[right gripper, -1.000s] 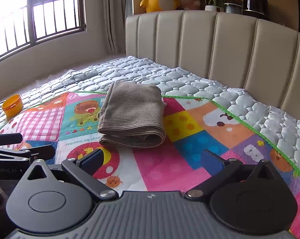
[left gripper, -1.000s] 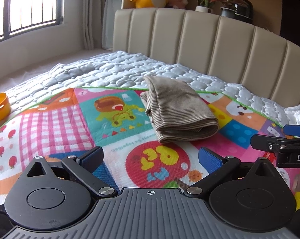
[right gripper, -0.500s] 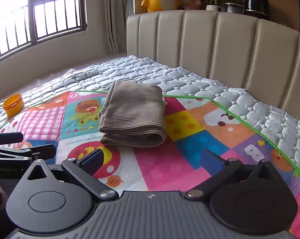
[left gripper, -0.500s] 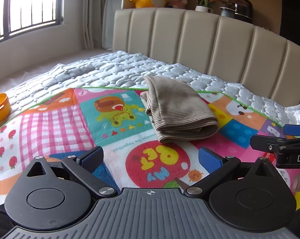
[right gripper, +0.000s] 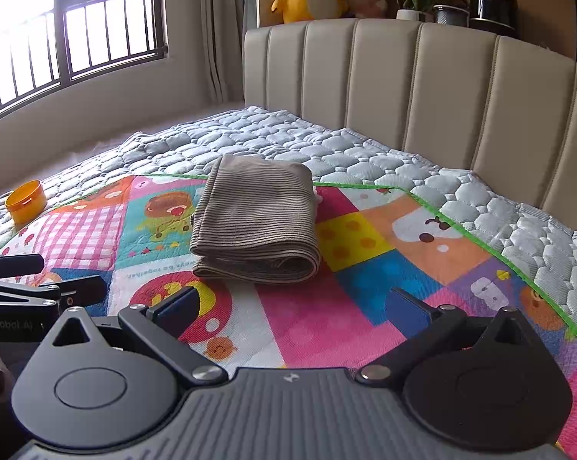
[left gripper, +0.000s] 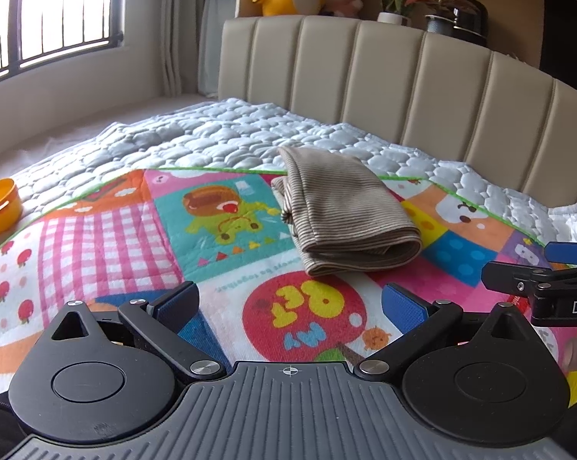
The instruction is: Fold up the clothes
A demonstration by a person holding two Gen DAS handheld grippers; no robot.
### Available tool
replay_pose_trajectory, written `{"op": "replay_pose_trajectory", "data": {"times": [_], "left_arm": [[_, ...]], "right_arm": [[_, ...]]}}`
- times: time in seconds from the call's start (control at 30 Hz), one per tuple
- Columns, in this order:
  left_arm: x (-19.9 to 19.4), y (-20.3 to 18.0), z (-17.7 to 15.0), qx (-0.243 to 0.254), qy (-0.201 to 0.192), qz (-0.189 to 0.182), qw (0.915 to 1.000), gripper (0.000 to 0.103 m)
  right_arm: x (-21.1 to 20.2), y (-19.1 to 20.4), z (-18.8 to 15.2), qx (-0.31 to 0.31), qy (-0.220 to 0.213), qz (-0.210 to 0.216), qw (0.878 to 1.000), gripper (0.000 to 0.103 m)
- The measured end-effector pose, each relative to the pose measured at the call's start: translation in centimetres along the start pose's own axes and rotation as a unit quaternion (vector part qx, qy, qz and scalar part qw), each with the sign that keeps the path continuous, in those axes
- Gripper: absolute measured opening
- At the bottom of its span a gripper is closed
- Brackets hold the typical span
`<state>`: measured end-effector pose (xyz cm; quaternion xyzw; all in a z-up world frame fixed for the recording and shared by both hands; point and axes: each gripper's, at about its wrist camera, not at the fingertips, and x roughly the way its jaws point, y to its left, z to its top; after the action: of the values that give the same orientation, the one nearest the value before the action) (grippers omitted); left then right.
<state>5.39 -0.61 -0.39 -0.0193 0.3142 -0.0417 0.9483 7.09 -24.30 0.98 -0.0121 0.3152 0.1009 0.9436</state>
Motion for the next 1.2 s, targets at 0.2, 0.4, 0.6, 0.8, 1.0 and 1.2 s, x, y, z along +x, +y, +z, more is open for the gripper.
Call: {"op": "replay_pose_trajectory", "data": {"times": [0.2,0.4,0.6,0.8,1.0,1.2], "left_arm": [[-0.04,0.05,0.09,-0.001,-0.003,0.003,1.0,0.103],[-0.1,0.01,0.1,0.0,-0.002,0.003,1.0,0.103],[0.0,0.05,0.1,0.0,0.0,0.004,1.0,0.103],[-0.03,0.06,0.04,-0.001,0.0,0.004,1.0,0.103],[-0.03,0.15,0.05,0.0,-0.001,0.003,1.0,0.103],[-0.04,0.18,0.05,0.0,-0.002,0.003,1.0,0.103]], "right_arm": [[-0.07,0.1,-0.03,0.001,0.0,0.0,1.0,0.103],[-0.03,0.11,-0.03,0.0,0.0,0.002,1.0,0.103],[-0.03,0.11,-0.01,0.0,0.0,0.002,1.0,0.103],[-0.04,0.11,-0.01,0.0,0.0,0.002,1.0,0.103],[-0.03,0.02,0.0,0.0,0.0,0.002,1.0,0.103],[-0.06,0.0,0.02,0.0,0.0,0.003,1.0,0.103]]}}
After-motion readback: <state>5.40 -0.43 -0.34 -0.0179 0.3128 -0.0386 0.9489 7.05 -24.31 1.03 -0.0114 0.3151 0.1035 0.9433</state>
